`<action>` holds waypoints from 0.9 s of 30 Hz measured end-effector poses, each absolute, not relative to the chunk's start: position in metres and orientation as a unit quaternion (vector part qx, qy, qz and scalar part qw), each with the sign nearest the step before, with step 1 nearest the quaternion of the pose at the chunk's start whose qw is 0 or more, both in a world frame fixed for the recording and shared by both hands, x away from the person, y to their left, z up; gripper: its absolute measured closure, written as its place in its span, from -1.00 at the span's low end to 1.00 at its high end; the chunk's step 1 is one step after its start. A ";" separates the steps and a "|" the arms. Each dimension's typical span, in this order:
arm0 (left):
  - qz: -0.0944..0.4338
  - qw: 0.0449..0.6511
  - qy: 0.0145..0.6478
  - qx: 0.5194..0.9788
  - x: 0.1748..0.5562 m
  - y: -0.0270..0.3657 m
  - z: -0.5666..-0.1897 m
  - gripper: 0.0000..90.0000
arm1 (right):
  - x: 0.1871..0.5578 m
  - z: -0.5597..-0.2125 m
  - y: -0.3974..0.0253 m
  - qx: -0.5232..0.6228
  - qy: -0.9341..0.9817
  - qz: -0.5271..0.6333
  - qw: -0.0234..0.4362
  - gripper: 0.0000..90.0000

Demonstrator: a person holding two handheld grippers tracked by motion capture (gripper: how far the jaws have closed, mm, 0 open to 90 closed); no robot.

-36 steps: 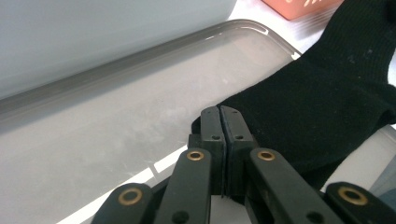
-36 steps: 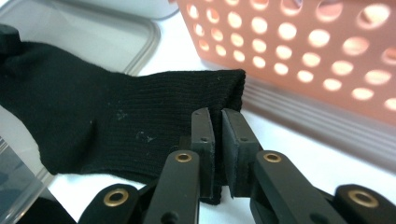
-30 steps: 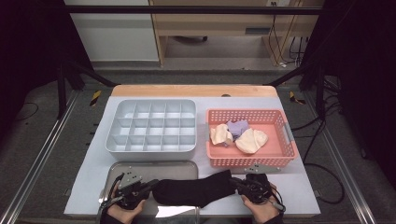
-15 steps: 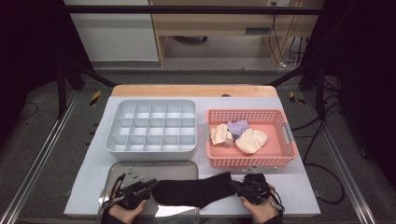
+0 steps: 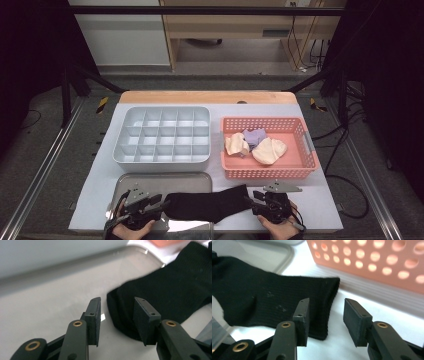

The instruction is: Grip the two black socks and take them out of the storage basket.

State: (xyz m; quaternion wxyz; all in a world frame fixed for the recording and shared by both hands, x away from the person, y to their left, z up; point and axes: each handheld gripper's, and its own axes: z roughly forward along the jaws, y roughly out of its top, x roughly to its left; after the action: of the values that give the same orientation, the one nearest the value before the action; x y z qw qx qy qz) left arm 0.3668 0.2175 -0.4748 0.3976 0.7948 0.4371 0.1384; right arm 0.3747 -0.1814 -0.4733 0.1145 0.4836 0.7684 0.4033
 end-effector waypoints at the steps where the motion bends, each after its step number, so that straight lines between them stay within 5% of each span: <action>1: 0.136 0.394 0.436 0.798 0.367 0.217 -0.477 0.29 | 0.375 -0.475 -0.181 0.484 0.771 0.398 0.112 0.31; 6: 0.140 0.392 0.434 0.799 0.365 0.214 -0.477 0.39 | 0.375 -0.482 -0.177 0.491 0.773 0.392 0.091 0.49; 13: 0.137 0.386 0.434 0.803 0.365 0.210 -0.475 0.86 | 0.371 -0.481 -0.172 0.497 0.772 0.386 0.087 0.74; 27: 0.177 0.375 0.414 0.811 0.376 0.205 -0.473 0.83 | 0.385 -0.476 -0.175 0.486 0.778 0.380 0.120 0.67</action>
State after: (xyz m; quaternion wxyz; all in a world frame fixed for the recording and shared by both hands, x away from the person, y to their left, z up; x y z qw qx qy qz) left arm 0.3757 0.2046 -0.4729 0.3749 0.8106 0.4136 0.1771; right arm 0.3848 -0.1750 -0.4762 0.1203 0.4865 0.7776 0.3797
